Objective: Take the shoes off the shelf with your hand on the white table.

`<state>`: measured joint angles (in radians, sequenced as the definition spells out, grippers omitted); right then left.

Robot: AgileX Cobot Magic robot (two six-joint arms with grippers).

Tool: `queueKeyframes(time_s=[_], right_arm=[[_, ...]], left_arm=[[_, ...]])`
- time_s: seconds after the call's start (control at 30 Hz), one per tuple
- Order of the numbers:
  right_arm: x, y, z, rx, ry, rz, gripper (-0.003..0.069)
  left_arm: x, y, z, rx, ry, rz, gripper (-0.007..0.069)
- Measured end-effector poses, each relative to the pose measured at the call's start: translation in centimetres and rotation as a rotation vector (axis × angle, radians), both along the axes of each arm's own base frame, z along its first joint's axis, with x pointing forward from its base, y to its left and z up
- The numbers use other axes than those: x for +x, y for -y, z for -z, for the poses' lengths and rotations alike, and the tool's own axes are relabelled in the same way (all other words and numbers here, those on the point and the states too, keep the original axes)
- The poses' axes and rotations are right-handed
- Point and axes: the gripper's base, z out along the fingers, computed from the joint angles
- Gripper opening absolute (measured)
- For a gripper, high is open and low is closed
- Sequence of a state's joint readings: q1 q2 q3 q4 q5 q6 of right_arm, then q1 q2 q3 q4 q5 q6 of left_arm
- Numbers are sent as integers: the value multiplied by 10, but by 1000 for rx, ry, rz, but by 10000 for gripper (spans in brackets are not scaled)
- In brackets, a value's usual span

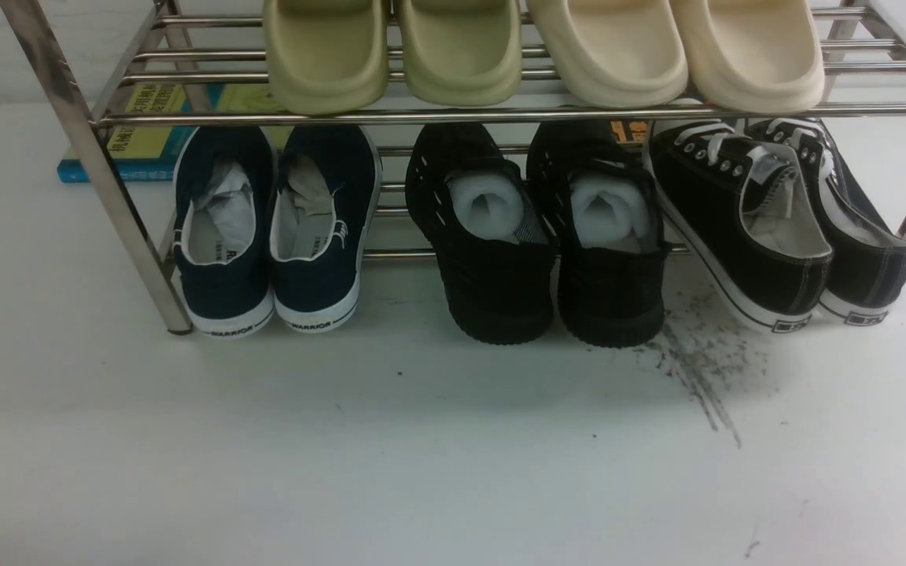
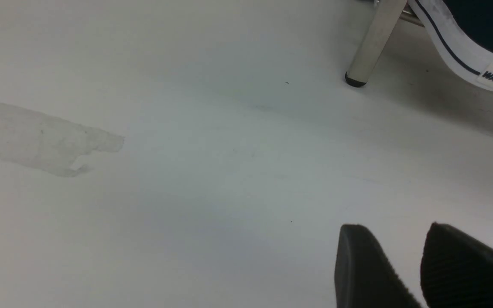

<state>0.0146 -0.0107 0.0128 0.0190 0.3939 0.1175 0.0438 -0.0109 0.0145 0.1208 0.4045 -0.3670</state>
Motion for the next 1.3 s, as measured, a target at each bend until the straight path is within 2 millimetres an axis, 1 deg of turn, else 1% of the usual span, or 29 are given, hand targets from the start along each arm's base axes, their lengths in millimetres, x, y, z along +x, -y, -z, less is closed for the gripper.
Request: queueKeyframes(time_s=[0.37, 0.43, 0.57, 0.63, 0.67, 0.7, 0.8, 0.9, 1.0, 1.03, 1.07, 1.1, 1.13, 1.17, 1.23, 1.27, 1.3], right_arm=[[0, 0, 0, 5, 0, 0, 237], [0, -4, -1, 176, 3, 12, 237], [0, -13, -2, 620, -23, 41, 237], [0, -17, -3, 782, -39, 45, 237], [0, -17, -3, 785, -39, 46, 237], [0, -18, -3, 856, -47, 46, 237], [0, -20, -4, 911, -52, 44, 237], [0, -20, -4, 920, -52, 44, 237], [0, -20, -4, 892, -47, 35, 237], [0, -20, -5, 869, -42, 27, 237], [-1, -20, -12, 797, -13, -3, 237], [-1, -20, -13, 788, -9, -8, 236], [-2, -20, -21, 737, 18, -29, 230], [-4, -19, -44, 631, 91, -71, 201], [-3, -18, -67, 515, 127, -94, 152], [-3, -18, -77, 461, 135, -104, 125], [-2, -18, -82, 435, 132, -108, 111]], left_arm=[[0, 0, 0, 0, 0, 0, 242], [0, 0, 0, 0, 0, 0, 242], [0, 0, 0, 0, 0, 0, 242], [0, 0, 0, 0, 0, 0, 242], [0, 0, 0, 0, 0, 0, 242], [0, 0, 0, 0, 0, 0, 242], [0, 0, 0, 0, 0, 0, 242], [0, 0, 0, 0, 0, 0, 242], [0, 0, 0, 0, 0, 0, 242], [0, 0, 0, 0, 0, 0, 242], [0, 0, 0, 0, 0, 0, 242], [0, 0, 0, 0, 0, 0, 242], [0, 0, 0, 0, 0, 0, 242], [0, 0, 0, 0, 0, 0, 242], [0, 0, 0, 0, 0, 0, 242], [0, 0, 0, 0, 0, 0, 242], [0, 0, 0, 0, 0, 0, 242]])
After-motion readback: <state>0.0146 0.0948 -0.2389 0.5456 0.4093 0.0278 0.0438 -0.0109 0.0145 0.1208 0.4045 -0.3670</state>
